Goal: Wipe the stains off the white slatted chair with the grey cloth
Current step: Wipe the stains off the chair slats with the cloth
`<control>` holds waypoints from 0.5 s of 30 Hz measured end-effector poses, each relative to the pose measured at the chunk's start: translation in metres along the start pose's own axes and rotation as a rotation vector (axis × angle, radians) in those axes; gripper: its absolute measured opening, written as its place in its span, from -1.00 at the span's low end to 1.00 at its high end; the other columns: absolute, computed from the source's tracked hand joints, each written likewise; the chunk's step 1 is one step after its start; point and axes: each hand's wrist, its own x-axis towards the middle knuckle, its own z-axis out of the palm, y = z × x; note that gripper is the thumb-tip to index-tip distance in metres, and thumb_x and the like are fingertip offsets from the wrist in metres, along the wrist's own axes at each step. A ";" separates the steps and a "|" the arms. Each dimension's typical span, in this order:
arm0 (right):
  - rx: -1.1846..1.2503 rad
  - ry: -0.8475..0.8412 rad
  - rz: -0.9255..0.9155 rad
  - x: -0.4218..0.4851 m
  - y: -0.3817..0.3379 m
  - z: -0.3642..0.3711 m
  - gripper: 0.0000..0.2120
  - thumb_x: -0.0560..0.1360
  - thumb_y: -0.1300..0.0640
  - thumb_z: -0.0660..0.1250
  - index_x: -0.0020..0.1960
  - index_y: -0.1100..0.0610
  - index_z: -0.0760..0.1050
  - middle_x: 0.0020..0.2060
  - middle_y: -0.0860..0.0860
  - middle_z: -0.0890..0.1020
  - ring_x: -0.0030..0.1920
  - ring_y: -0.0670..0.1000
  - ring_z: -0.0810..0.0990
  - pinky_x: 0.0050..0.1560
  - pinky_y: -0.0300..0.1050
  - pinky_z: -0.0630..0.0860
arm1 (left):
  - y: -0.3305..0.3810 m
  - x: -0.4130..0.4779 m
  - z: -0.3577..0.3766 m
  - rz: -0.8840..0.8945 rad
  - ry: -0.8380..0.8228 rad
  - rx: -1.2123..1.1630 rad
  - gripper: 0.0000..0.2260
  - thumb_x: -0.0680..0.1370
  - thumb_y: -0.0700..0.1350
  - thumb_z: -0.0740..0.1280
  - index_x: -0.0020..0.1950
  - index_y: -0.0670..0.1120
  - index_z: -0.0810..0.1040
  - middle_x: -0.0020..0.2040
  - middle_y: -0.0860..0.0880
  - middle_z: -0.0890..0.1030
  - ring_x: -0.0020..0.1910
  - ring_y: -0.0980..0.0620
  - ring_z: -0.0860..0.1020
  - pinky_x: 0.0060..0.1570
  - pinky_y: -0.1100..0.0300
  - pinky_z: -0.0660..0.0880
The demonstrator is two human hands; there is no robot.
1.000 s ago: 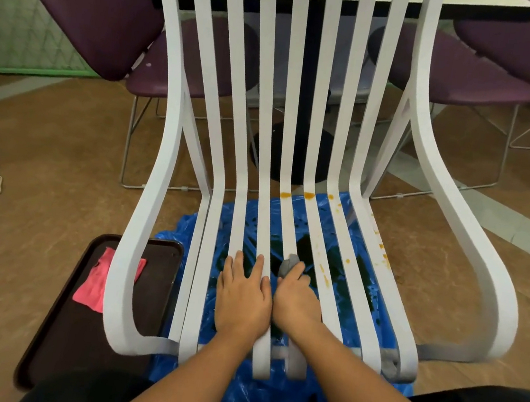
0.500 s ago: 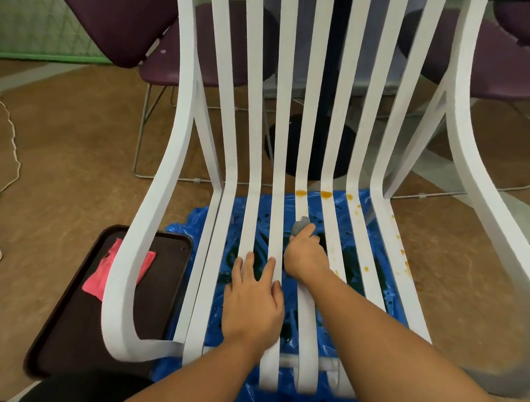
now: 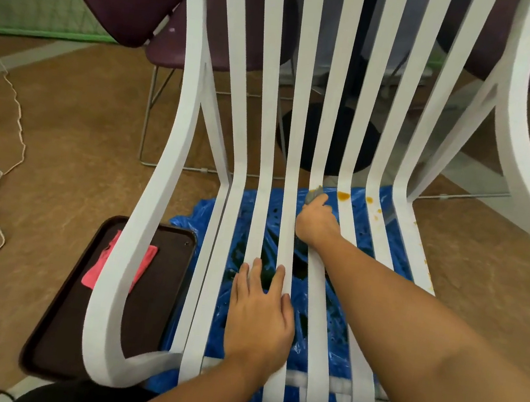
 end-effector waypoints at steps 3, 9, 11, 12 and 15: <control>0.002 -0.018 0.014 0.014 -0.007 -0.005 -0.29 0.65 0.08 0.15 0.60 0.28 -0.21 0.49 0.29 0.25 0.41 0.29 0.38 0.33 0.18 0.41 | 0.000 0.001 0.000 -0.006 -0.022 -0.011 -0.51 0.69 0.16 -0.07 0.64 0.19 0.03 0.66 -0.06 -0.04 0.63 -0.08 -0.16 0.60 -0.02 -0.04; 0.078 -0.001 0.049 0.033 -0.014 -0.009 -0.34 0.63 0.08 0.18 0.58 0.22 -0.07 0.39 0.28 0.39 0.33 0.28 0.47 0.26 0.18 0.46 | 0.001 0.003 0.000 -0.007 -0.011 -0.018 -0.51 0.68 0.17 -0.07 0.64 0.20 0.04 0.66 -0.05 -0.04 0.63 -0.07 -0.17 0.55 0.02 -0.11; 0.092 0.003 0.056 0.034 -0.014 -0.009 -0.37 0.63 0.06 0.17 0.57 0.20 -0.05 0.36 0.27 0.43 0.31 0.28 0.49 0.23 0.17 0.47 | 0.001 0.004 0.000 -0.007 -0.008 -0.018 -0.51 0.68 0.17 -0.06 0.63 0.19 0.06 0.66 -0.06 -0.01 0.63 -0.08 -0.15 0.56 0.00 -0.08; 0.097 0.002 0.060 0.034 -0.014 -0.009 -0.38 0.64 0.05 0.16 0.57 0.20 -0.04 0.36 0.27 0.44 0.31 0.28 0.49 0.23 0.17 0.47 | 0.001 0.004 0.001 -0.005 -0.004 -0.014 -0.51 0.68 0.17 -0.06 0.63 0.19 0.07 0.66 -0.06 0.00 0.63 -0.09 -0.13 0.57 -0.01 -0.06; 0.102 -0.002 0.077 0.030 -0.011 -0.006 -0.42 0.66 0.01 0.10 0.57 0.21 -0.01 0.36 0.27 0.45 0.31 0.28 0.49 0.23 0.17 0.46 | 0.000 0.004 0.002 -0.006 -0.005 -0.004 -0.51 0.67 0.16 -0.04 0.63 0.18 0.10 0.65 -0.08 0.04 0.63 -0.10 -0.09 0.57 -0.03 -0.02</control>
